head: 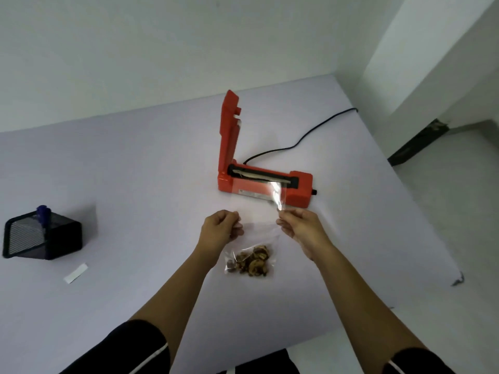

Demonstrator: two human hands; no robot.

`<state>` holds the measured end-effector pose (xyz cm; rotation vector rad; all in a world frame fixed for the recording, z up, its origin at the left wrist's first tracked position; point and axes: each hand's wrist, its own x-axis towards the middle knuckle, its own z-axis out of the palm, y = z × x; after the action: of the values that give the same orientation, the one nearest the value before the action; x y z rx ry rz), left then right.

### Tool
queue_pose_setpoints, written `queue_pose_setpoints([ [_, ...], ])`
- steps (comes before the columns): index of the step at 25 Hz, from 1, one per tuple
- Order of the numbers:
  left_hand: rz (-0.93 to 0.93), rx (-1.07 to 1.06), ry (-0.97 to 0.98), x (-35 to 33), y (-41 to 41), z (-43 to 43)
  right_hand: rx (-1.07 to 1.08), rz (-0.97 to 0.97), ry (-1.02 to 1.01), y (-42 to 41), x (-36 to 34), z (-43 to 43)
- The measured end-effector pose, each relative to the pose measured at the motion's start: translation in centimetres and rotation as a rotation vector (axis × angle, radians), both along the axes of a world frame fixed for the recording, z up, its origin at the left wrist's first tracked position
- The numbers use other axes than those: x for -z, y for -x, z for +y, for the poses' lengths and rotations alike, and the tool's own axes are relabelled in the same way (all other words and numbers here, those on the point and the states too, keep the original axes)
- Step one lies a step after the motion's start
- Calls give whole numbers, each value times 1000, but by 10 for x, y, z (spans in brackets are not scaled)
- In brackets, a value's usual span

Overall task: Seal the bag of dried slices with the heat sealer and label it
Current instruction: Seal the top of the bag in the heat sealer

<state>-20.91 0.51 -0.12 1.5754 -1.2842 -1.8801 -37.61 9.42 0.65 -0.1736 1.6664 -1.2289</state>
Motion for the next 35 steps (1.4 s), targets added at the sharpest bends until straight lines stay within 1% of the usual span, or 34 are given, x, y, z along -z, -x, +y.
queue_pose_setpoints([
  [6,-53,-29,73,6,13,-11,0,57,10,13,11,-5],
  [12,-87,-65,52,11,15,-18,29,60,-8,15,15,-11],
  [18,-78,-80,41,8,23,-23,78,3,-37,16,15,-15],
  [24,-88,-52,46,7,25,-26,119,-79,-66,16,10,-18],
  [33,-78,-47,35,10,26,-24,97,-54,-71,18,10,-15],
  [35,-71,-51,20,11,26,-24,69,24,-88,18,12,-13],
])
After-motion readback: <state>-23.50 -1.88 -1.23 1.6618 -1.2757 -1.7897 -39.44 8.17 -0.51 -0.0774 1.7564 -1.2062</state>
